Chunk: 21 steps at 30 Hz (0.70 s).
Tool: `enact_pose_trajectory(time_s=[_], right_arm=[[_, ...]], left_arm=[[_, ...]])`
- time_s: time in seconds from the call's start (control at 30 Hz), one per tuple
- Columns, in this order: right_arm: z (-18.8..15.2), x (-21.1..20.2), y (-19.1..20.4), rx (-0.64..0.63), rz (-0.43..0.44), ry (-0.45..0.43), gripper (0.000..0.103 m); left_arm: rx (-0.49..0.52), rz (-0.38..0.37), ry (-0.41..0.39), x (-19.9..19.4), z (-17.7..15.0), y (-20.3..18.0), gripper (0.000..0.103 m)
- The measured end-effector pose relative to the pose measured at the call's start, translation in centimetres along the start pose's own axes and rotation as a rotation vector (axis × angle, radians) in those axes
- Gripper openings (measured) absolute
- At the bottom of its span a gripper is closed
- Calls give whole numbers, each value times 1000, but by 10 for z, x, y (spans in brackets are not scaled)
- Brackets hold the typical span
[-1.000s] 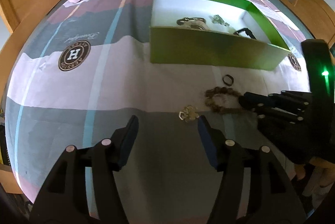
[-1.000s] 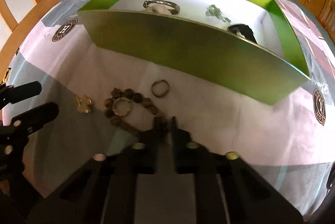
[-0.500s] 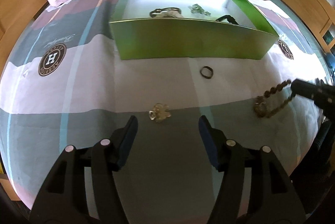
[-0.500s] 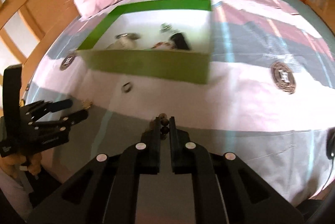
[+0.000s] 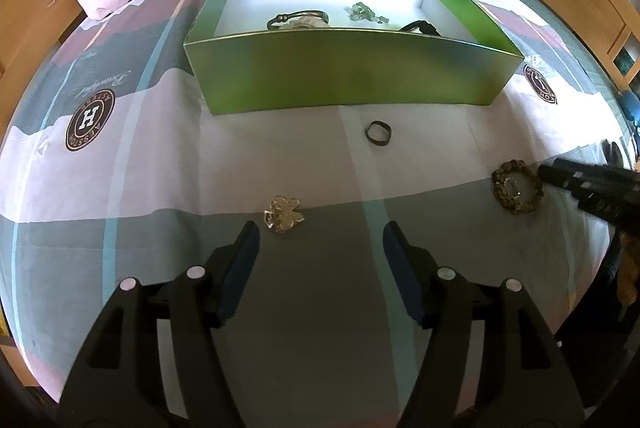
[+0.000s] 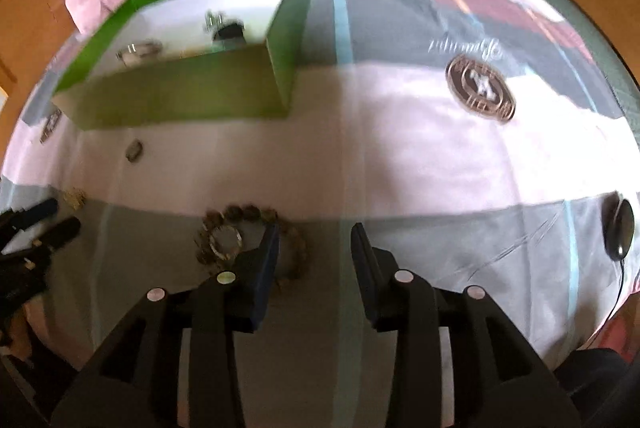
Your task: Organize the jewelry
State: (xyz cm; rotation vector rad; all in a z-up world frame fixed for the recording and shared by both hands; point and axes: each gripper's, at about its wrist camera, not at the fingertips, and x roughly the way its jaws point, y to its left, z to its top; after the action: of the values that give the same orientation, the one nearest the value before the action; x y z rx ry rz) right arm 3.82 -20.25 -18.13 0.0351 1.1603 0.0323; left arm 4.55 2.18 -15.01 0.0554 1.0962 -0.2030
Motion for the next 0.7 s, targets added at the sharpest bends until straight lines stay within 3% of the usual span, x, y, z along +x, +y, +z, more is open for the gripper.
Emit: enact_pose_trajectory(time_s=[0.03, 0.07, 0.13, 0.43, 0.5, 0.53, 0.63, 0.7], right_arm=[[-1, 2, 2, -10, 2, 6, 35], [-4, 5, 8, -33, 6, 7, 19], [-4, 6, 18, -75, 5, -4, 8], [28, -31, 62, -119, 259, -84, 8], [37, -28, 68, -108, 262, -78, 8], [40, -25, 68, -99, 247, -73, 9], [43, -20, 57, -23, 217, -76, 40], [41, -18, 46, -1, 199, -74, 41]], left_arm=[[1, 0, -2, -1, 0, 0, 64], [1, 0, -4, -1, 0, 0, 65], [1, -1, -7, -3, -1, 0, 66], [-3, 1, -9, -5, -1, 1, 66], [-2, 1, -8, -4, -1, 1, 66], [-4, 0, -8, -5, -1, 1, 66], [-7, 1, -9, -6, -2, 2, 67], [-10, 0, -11, -7, -3, 2, 68]])
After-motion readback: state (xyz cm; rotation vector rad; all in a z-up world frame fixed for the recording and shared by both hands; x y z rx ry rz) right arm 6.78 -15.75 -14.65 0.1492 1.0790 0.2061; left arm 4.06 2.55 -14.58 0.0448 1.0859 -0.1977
